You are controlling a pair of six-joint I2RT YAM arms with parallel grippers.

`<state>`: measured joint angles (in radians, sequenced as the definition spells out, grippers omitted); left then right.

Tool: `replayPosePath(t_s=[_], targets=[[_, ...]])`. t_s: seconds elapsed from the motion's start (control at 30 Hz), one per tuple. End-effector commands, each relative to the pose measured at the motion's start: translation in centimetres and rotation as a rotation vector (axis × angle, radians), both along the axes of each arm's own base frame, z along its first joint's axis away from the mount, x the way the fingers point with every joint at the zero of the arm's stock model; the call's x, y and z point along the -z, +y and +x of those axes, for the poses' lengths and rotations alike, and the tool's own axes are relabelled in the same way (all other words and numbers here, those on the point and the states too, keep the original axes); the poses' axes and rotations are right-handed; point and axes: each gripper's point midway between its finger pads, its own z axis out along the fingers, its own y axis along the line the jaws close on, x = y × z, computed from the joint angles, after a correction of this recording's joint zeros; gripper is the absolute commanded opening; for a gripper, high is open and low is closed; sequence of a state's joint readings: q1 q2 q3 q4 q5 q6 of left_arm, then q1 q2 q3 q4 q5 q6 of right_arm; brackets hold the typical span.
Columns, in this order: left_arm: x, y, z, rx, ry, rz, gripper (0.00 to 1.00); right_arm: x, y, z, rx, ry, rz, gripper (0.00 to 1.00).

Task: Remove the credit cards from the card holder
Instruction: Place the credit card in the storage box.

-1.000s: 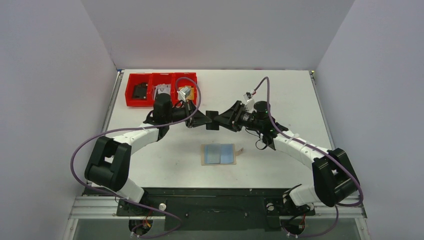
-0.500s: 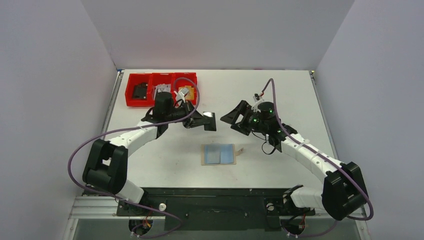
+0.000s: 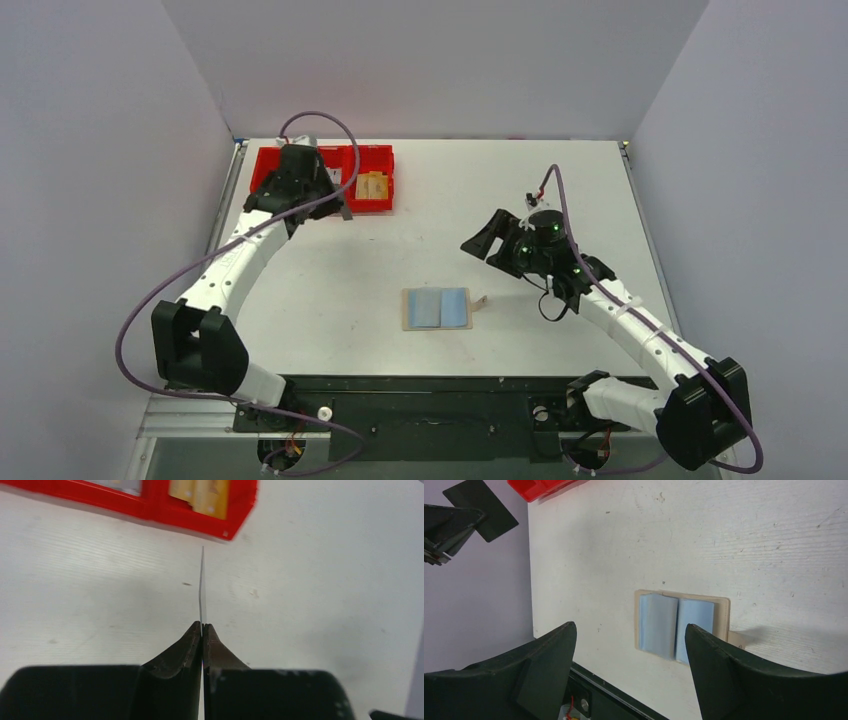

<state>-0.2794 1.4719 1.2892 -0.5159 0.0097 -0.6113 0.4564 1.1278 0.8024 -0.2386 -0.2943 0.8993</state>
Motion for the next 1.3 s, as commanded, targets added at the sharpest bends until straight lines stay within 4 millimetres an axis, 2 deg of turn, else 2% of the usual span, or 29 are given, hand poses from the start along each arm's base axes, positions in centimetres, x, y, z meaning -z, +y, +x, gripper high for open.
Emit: replayPosePath(t_s=[0.0,0.03,0.07,0.1,0.13,0.17,0.27,0.3,0.33,0.37,0.5,0.57,0.7,0.73,0.77,0.8,0.83,0.87,0.97,1.0,1.03,1.07,1.1,1.13,1.27], targets=[[-1.7,8.6,1.6,-0.238,-0.027,0.314,0.00,-0.7,-1.1,0.0,0.016,-0.038,-0.036,0.75],[-2.0,10.2,2.2,-0.285,-0.029,0.373,0.00,-0.7,-1.2,-0.1,0.015,-0.038,-0.036,0.75],[-2.7,11.0,2.7,-0.310,-0.043,0.396,0.00,-0.7,-1.2,-0.2,0.016,-0.039,-0.036,0.75],[-2.5,12.6,3.0,-0.349,-0.031,0.448,0.00,-0.8,-1.3,-0.2,0.018,-0.041,-0.034,0.75],[-3.3,13.4,3.6,-0.374,-0.045,0.466,0.00,-0.8,-1.3,-0.3,0.021,-0.042,-0.031,0.75],[-3.1,14.8,4.0,-0.408,-0.033,0.511,0.00,-0.8,-1.4,-0.4,0.023,-0.043,-0.031,0.75],[-3.9,17.1,5.7,-0.457,-0.055,0.558,0.00,-1.0,-1.6,-0.7,0.027,-0.045,-0.029,0.76],[-3.4,18.3,6.4,-0.476,-0.043,0.579,0.00,-1.1,-1.7,-0.7,0.029,-0.048,-0.030,0.75],[-3.7,18.7,6.9,-0.485,-0.053,0.580,0.00,-1.0,-1.7,-0.8,0.030,-0.045,-0.034,0.75],[-2.9,19.8,7.6,-0.494,-0.034,0.589,0.00,-1.2,-1.8,-0.9,0.029,-0.049,-0.033,0.75],[-1.9,20.9,10.2,-0.468,-0.040,0.568,0.00,-1.6,-2.1,-1.3,0.035,-0.061,-0.034,0.76],[-1.5,22.2,11.1,-0.466,-0.041,0.539,0.00,-1.6,-2.2,-1.3,0.037,-0.063,-0.037,0.75],[-0.6,22.9,12.9,-0.442,-0.041,0.484,0.00,-1.7,-2.3,-1.5,0.036,-0.061,-0.043,0.75],[0.3,23.1,13.3,-0.433,-0.025,0.477,0.00,-1.7,-2.3,-1.5,0.036,-0.059,-0.044,0.75],[0.1,23.1,13.7,-0.429,-0.032,0.471,0.00,-1.7,-2.4,-1.6,0.034,-0.057,-0.045,0.75],[1.0,23.1,14.0,-0.415,-0.014,0.460,0.00,-1.8,-2.4,-1.7,0.032,-0.057,-0.045,0.75],[0.9,23.1,14.4,-0.412,-0.020,0.452,0.00,-1.7,-2.4,-1.7,0.029,-0.052,-0.049,0.75],[1.8,23.0,14.8,-0.394,-0.008,0.434,0.00,-1.8,-2.4,-1.8,0.027,-0.051,-0.050,0.75],[1.9,22.4,16.3,-0.355,-0.029,0.394,0.00,-1.9,-2.5,-1.9,0.025,-0.049,-0.063,0.75],[2.8,22.0,16.7,-0.335,-0.019,0.378,0.00,-2.0,-2.5,-1.9,0.024,-0.050,-0.064,0.75],[2.5,21.9,17.2,-0.330,-0.029,0.371,0.00,-2.1,-2.6,-1.9,0.026,-0.050,-0.067,0.75],[3.5,21.6,17.5,-0.315,-0.012,0.364,0.00,-2.2,-2.6,-2.0,0.027,-0.050,-0.068,0.75],[3.3,21.6,17.9,-0.314,-0.020,0.361,0.00,-2.4,-2.7,-2.0,0.029,-0.054,-0.068,0.75],[4.2,21.4,18.0,-0.305,-0.003,0.355,0.00,-2.5,-2.8,-2.1,0.032,-0.057,-0.068,0.75],[5.5,21.3,18.8,-0.297,0.015,0.352,0.00,-2.4,-3.1,-2.4,0.044,-0.050,-0.073,0.75]])
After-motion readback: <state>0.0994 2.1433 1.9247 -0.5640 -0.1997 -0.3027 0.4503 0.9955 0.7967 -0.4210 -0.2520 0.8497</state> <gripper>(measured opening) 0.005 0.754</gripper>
